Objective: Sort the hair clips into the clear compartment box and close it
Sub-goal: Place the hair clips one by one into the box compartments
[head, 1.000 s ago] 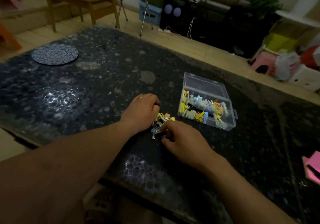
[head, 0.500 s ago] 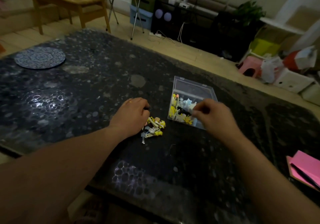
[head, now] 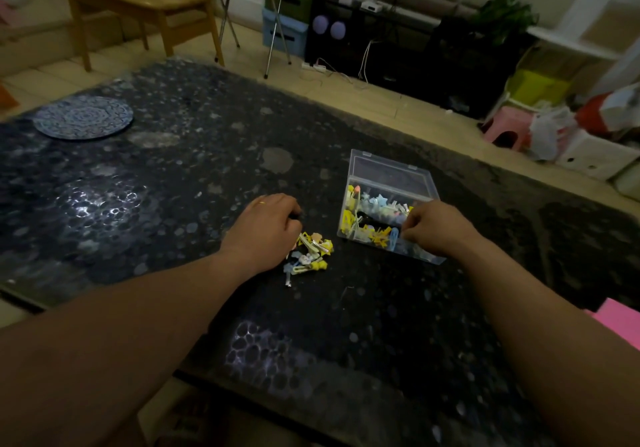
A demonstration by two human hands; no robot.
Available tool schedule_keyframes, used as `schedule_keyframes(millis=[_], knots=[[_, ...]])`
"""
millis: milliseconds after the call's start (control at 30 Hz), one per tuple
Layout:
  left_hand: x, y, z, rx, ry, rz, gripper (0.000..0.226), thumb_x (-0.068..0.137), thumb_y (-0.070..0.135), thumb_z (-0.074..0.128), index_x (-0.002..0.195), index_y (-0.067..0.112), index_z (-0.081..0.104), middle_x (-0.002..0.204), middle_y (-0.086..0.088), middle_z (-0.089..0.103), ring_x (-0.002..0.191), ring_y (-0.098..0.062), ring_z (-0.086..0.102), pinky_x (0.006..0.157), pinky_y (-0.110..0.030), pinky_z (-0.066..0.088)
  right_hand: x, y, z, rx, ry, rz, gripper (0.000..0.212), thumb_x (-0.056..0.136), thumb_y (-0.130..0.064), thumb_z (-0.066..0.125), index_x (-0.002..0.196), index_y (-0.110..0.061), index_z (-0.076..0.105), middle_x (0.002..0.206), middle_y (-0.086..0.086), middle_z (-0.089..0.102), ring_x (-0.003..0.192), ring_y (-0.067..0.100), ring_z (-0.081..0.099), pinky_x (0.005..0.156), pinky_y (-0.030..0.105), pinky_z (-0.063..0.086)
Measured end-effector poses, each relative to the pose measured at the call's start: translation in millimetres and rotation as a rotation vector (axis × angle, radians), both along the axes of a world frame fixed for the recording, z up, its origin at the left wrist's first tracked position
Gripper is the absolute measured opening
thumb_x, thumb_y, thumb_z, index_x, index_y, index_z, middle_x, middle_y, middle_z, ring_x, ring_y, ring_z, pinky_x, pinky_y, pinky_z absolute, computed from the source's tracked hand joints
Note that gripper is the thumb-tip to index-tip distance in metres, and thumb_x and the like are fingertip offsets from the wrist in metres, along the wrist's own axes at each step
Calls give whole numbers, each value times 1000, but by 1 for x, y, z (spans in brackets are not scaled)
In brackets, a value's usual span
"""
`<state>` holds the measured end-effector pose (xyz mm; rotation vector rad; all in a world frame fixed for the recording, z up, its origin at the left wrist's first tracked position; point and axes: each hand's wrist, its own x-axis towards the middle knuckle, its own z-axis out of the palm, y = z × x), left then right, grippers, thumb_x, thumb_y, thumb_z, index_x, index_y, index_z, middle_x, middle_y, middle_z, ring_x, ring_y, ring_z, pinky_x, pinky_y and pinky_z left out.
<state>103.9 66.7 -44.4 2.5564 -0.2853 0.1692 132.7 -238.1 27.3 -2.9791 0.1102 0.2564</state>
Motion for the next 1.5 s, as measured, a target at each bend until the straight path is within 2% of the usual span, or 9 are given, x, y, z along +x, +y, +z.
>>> schedule_keyframes(millis=[267, 367, 500, 633, 800, 900, 1200, 1333, 1500], knots=[[0, 1, 0, 18, 10, 0, 39, 92, 33, 36, 116, 21, 65, 124, 4, 65, 118, -19, 56, 109, -37, 40, -19, 6, 8, 102, -235, -27, 11, 101, -35, 69, 95, -27, 75, 93, -5, 73, 77, 9, 63, 67, 33, 52], [1, 2, 1, 15, 16, 0, 50, 89, 38, 27, 116, 22, 66, 122, 4, 66, 115, -17, 57, 106, -37, 42, -37, 29, 8, 252, -348, 64, 9, 101, -31, 68, 98, -27, 75, 94, -8, 74, 79, 6, 66, 71, 32, 55], [2, 2, 1, 12, 29, -2, 49, 89, 37, 26, 115, 23, 67, 127, 3, 66, 118, -17, 56, 108, -37, 41, -70, 69, -1, 381, -329, 270, 7, 101, -29, 69, 105, -27, 75, 96, -12, 73, 86, 4, 66, 79, 32, 58], [3, 1, 1, 18, 35, 3, 52, 88, 38, 25, 116, 22, 66, 128, 3, 66, 119, -18, 56, 110, -38, 40, -89, 99, -21, 305, -299, 476, 12, 98, -31, 70, 109, -29, 74, 99, -11, 68, 94, 12, 63, 81, 39, 56], [2, 2, 1, 9, 34, -9, 49, 90, 36, 28, 117, 22, 66, 127, 4, 65, 120, -17, 56, 112, -38, 39, -88, 116, -36, 165, -259, 567, 37, 97, -44, 69, 133, -34, 67, 111, -5, 59, 109, 19, 57, 79, 36, 49], [3, 2, 0, 0, 18, -12, 39, 95, 29, 36, 117, 21, 66, 128, 2, 65, 120, -17, 55, 113, -35, 37, -86, 118, -39, 149, -267, 579, 31, 98, -42, 69, 126, -28, 71, 108, -4, 59, 105, 21, 58, 78, 37, 49], [5, 1, -4, -27, -37, -13, 31, 96, 24, 42, 113, 19, 67, 127, 0, 67, 118, -18, 57, 111, -35, 38, -91, 106, -30, 250, -269, 470, 9, 101, -34, 66, 103, -26, 70, 94, -9, 65, 86, 13, 61, 77, 38, 54], [3, 1, -4, -27, -41, -12, 30, 96, 22, 43, 114, 19, 67, 127, 1, 66, 118, -19, 56, 109, -34, 37, -89, 90, -17, 393, -261, 270, 6, 102, -33, 65, 104, -27, 66, 91, -10, 69, 82, 4, 65, 74, 31, 60], [5, 1, -5, -12, -38, -8, 28, 97, 24, 43, 112, 21, 65, 127, 2, 66, 118, -18, 55, 108, -34, 37, -59, 37, 11, 417, -346, -19, 5, 102, -28, 69, 99, -24, 68, 89, -11, 66, 81, 2, 64, 69, 21, 50]])
